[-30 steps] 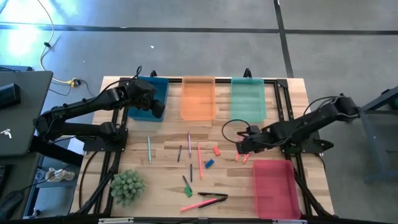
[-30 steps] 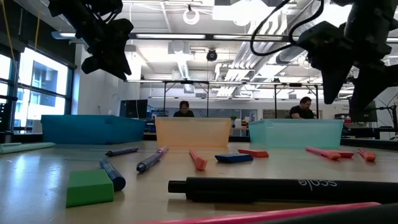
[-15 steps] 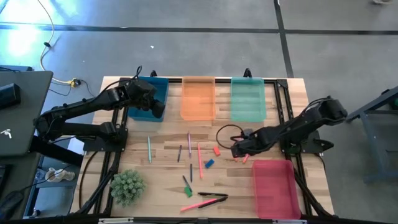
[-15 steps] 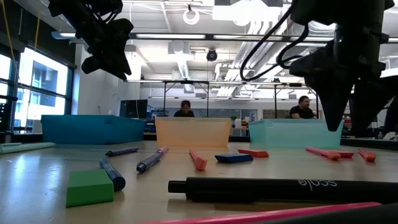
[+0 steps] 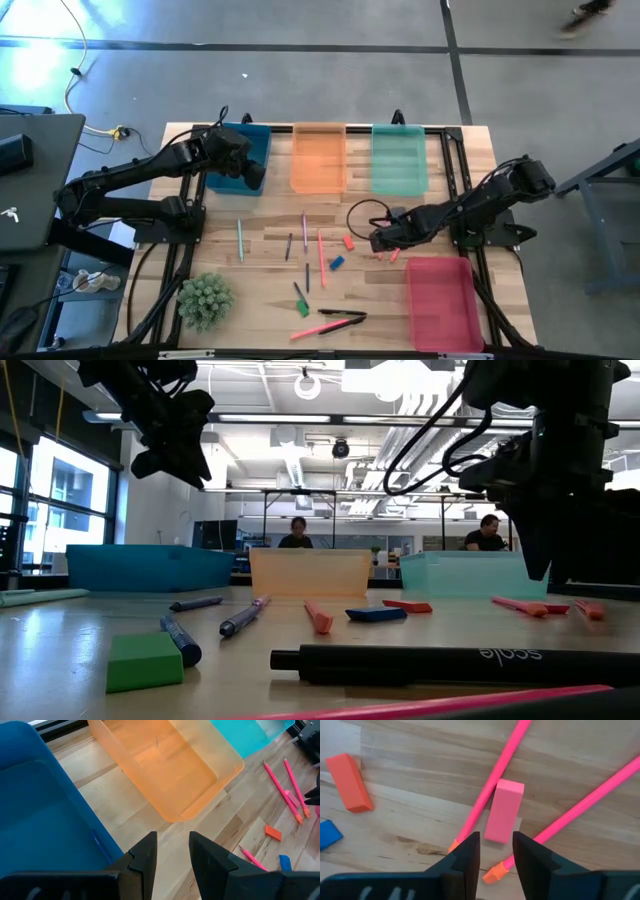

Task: Sort crayons/erasers/pens/pencils in bins
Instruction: Put the pink eraser into the green bin

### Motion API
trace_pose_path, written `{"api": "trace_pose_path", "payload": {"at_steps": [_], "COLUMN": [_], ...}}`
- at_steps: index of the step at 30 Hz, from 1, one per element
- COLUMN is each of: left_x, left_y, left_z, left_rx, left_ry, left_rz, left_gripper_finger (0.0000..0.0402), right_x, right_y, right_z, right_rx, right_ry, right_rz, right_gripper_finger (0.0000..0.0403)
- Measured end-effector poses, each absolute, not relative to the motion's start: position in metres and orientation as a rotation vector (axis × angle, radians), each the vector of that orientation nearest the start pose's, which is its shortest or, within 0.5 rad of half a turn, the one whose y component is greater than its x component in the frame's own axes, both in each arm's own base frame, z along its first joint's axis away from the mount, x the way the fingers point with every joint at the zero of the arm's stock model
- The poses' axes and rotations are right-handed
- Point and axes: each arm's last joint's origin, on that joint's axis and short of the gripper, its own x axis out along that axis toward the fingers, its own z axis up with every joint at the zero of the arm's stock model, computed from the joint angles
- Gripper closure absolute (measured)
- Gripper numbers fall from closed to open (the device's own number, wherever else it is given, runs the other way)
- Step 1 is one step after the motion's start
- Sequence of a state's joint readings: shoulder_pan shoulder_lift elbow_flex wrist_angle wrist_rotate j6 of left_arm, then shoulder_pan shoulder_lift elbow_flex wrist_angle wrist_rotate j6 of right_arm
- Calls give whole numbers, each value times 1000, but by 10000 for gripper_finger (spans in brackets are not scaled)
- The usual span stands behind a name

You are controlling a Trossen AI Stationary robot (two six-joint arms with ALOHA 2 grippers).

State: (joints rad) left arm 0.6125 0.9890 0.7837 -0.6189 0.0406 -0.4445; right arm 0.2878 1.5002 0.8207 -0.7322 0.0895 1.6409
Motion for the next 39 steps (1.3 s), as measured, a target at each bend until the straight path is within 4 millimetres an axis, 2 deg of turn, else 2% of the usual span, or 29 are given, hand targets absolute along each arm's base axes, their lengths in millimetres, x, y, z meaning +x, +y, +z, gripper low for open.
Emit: {"api": "trace_pose_path", "payload": {"at_steps": [12, 20, 39], "left_x": [158, 158, 158], "left_y": [110, 110, 110], "left_z": [262, 262, 262], "left_rx": [-675, -674, -671], "left_ry": [665, 665, 664], "left_rz": [712, 715, 723], "left_gripper_finger": [300, 300, 300], "right_x": [236, 239, 245], "right_y": [66, 67, 67], "right_z": [163, 149, 135], "right_rx": [1065, 1048, 1066], "right_ry": [1110, 1168, 1218], "right_rz": [-981, -1015, -1040], "right_gripper_finger": [228, 227, 228]}}
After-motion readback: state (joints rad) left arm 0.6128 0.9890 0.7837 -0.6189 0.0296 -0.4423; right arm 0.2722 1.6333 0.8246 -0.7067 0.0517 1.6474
